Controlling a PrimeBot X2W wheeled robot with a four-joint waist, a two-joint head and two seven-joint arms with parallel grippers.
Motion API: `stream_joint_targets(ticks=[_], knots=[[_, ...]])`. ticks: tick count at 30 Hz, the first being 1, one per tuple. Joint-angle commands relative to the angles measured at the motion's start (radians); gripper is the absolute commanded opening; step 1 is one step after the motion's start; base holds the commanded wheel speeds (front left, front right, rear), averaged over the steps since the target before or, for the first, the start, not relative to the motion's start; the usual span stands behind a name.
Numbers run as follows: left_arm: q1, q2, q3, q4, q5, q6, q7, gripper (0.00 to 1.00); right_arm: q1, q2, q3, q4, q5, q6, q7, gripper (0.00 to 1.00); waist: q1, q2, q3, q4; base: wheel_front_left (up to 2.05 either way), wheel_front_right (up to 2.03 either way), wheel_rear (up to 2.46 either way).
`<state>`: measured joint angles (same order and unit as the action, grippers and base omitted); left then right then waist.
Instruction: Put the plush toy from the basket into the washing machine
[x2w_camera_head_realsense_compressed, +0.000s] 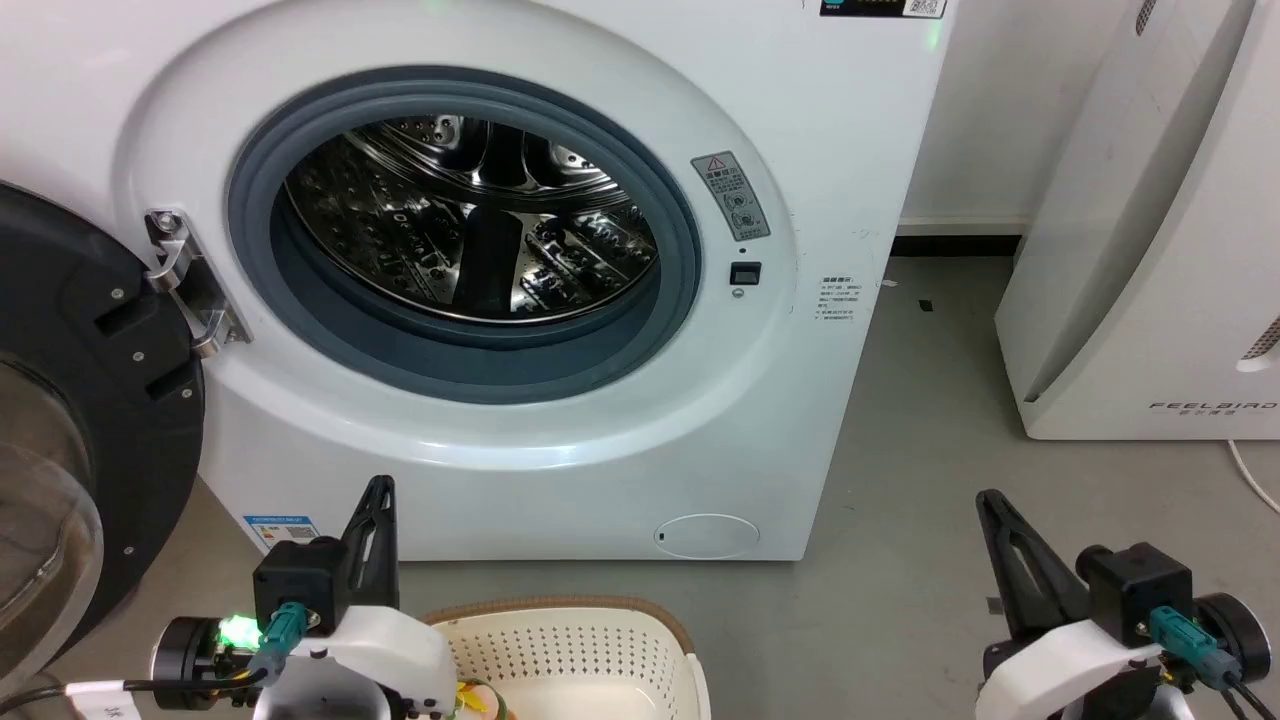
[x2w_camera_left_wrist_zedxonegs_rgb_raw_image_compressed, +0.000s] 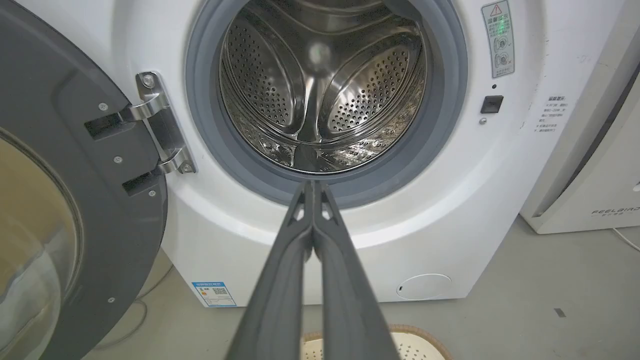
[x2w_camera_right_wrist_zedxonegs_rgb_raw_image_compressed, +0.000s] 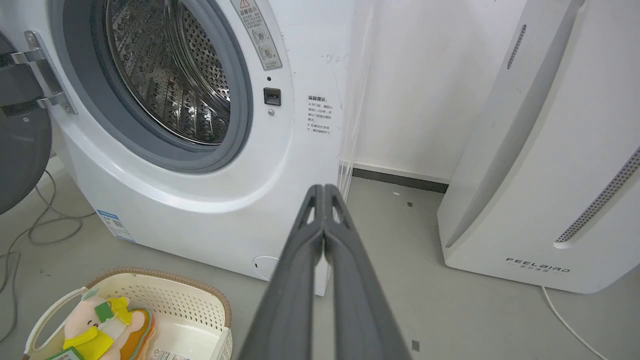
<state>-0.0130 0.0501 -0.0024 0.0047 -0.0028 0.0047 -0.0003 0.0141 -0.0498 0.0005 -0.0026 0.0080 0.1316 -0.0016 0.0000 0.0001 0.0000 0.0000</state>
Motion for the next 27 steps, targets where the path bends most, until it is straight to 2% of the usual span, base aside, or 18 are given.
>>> stream_joint_targets(ticks=[1,18,27], knots=[[0.000,0.000,0.000,0.000,0.000,0.000,0.000,1.00,0.000,0.000,0.000,0.000,0.000,0.000,0.000,1.00,0.0000,-0.0001,0.000,0.000,0.00,0.00,0.00],[-0.019,0.000,-0.021,0.023,-0.011,0.027,-0.030,1.00,0.000,0.000,-0.024,-0.015,0.031,0.000,-0.030,1.00,0.0000,-0.0001,0.013,0.001,0.00,0.00,0.00],[-0.061,0.005,-0.039,0.112,-0.010,0.022,-0.048,1.00,-0.008,0.000,-0.032,-0.023,0.047,0.000,-0.048,1.00,0.0000,-0.0001,0.036,-0.001,0.00,0.00,0.00]])
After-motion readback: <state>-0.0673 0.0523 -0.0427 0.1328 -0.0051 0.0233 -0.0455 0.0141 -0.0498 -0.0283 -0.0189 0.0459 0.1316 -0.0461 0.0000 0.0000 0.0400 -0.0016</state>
